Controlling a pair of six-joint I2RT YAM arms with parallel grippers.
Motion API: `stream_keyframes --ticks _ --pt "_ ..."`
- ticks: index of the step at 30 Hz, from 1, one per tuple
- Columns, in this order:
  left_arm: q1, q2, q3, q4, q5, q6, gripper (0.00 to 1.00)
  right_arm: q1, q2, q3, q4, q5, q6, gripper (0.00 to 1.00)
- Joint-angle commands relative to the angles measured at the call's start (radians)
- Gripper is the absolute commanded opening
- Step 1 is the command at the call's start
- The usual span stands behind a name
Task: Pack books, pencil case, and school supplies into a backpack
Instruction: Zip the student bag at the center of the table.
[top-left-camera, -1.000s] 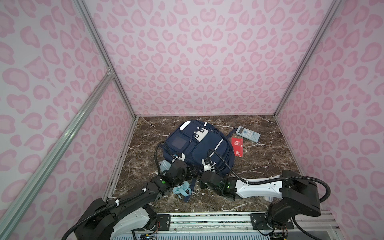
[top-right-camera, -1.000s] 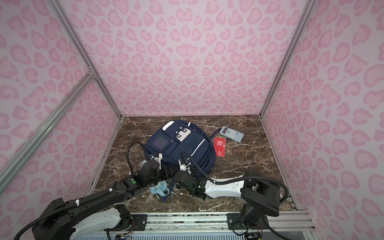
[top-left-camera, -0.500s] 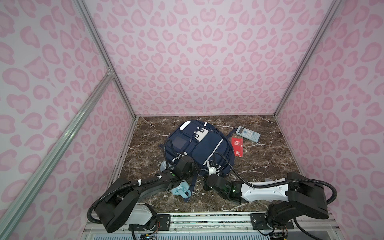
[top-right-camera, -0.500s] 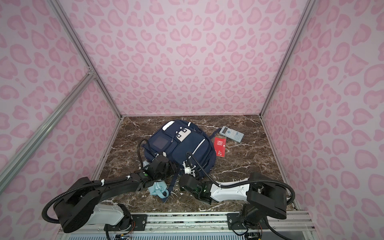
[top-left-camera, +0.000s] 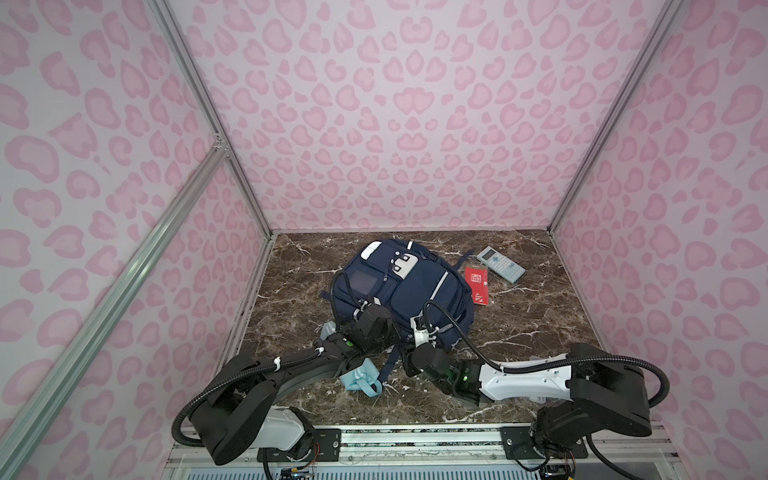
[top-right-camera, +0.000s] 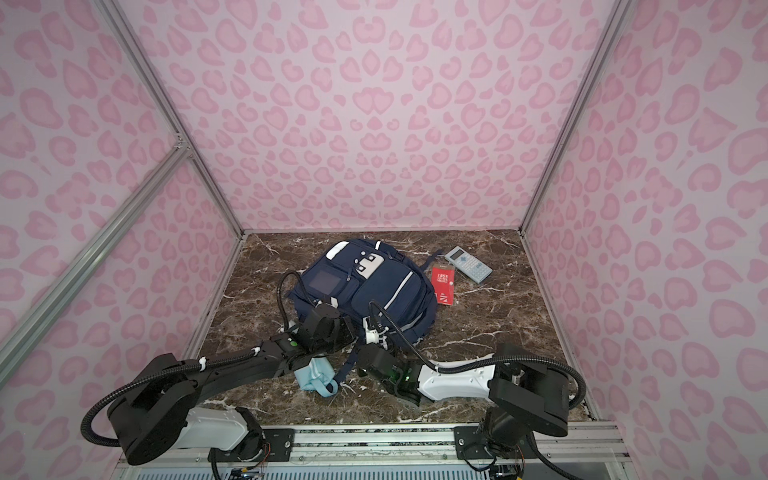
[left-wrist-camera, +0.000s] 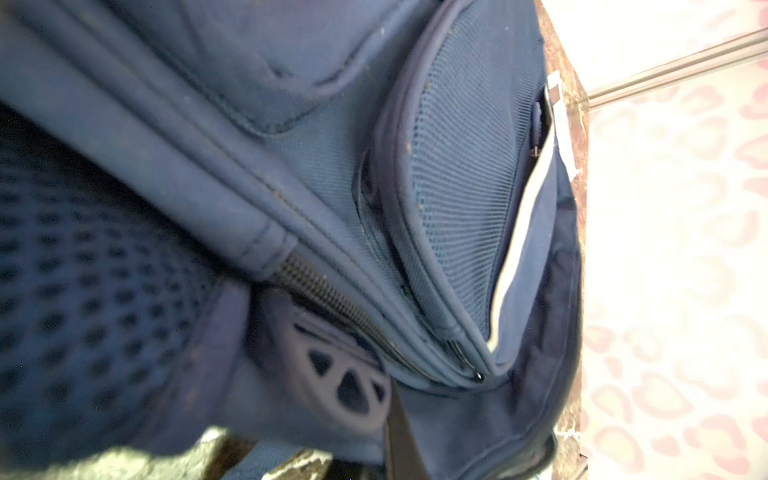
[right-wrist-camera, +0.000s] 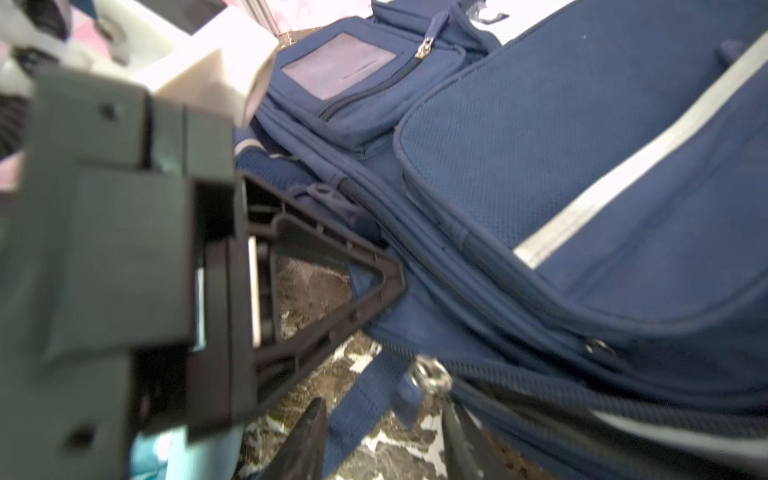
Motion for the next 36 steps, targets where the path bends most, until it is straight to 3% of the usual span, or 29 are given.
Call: stream_keyframes --ticks 1,6,9,11,21,24,27,31,36 --pt "-0.015 -0.033 -0.001 0.047 0.059 -0.004 0.02 -0.007 0.031 0.032 -0.027 0.051 -0.017 0.44" --pt "-0.026 -0.070 -0.009 0.000 0.042 0.009 0.02 -0.028 0.037 0.061 -0.051 0.132 0.002 0.25" --pt "-0.029 -0.090 -0.033 0.000 0.039 0.004 0.02 -0.047 0.040 0.083 -0.087 0.140 0.002 0.07" --pt "-0.028 -0.098 -0.041 -0.015 0.021 0.008 0.02 -0.048 0.032 0.087 -0.101 0.120 -0.007 0.01" --pt "0.065 -0.174 -0.037 -0.132 -0.053 0.082 0.02 -0.060 -0.129 -0.030 -0.347 -0.043 0.101 0.00" --pt "0.072 -0.205 -0.048 -0.129 -0.036 0.077 0.02 -0.067 -0.174 -0.090 -0.329 -0.065 0.093 0.00" --pt "0.068 -0.218 -0.085 -0.041 0.053 0.028 0.02 -0.048 -0.219 -0.104 -0.222 -0.139 0.014 0.00" --pt "0.045 -0.208 -0.041 -0.042 0.083 0.022 0.02 0.024 -0.209 -0.094 -0.054 -0.143 -0.066 0.34" --pt "0.029 -0.234 -0.012 -0.063 0.092 0.021 0.02 0.025 -0.129 -0.032 -0.033 -0.041 -0.113 0.46"
